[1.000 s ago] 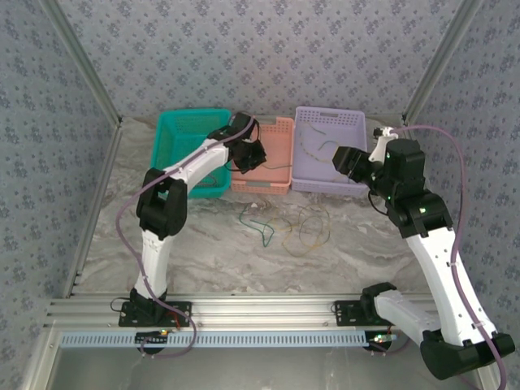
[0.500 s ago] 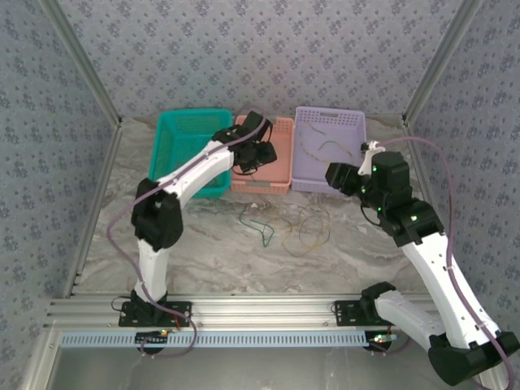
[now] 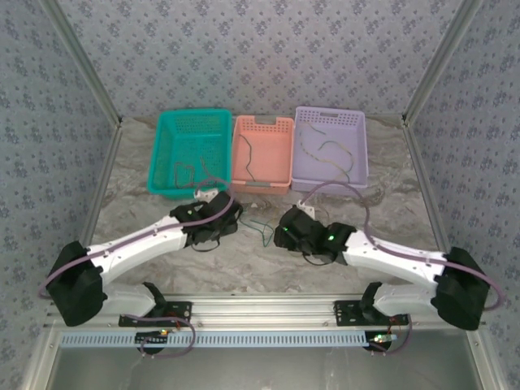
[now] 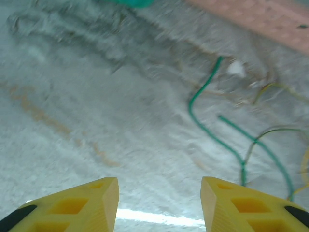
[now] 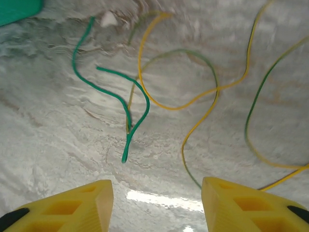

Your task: Untangle the cables

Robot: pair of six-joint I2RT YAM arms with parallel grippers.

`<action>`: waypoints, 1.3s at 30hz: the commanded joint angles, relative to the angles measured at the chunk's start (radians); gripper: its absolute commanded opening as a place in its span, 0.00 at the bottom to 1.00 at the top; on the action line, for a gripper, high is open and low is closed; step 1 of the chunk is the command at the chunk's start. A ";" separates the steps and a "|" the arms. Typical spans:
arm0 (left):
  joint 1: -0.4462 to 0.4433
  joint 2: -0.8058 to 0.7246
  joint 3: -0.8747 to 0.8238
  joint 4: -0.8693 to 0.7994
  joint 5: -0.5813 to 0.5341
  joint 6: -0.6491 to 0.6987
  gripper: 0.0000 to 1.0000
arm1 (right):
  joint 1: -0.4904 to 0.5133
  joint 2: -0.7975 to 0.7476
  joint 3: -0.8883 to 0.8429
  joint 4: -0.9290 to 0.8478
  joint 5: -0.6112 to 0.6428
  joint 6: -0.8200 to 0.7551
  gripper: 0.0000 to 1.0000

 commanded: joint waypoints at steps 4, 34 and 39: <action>-0.028 -0.153 -0.089 0.040 -0.056 -0.073 0.48 | 0.065 0.140 0.018 0.149 0.114 0.271 0.53; -0.081 -0.340 -0.159 0.064 -0.071 -0.052 0.45 | 0.088 0.308 0.550 -0.335 0.421 -0.171 0.00; -0.105 -0.374 -0.135 0.074 -0.075 -0.042 0.46 | 0.079 0.233 0.517 -0.292 0.461 -0.351 0.00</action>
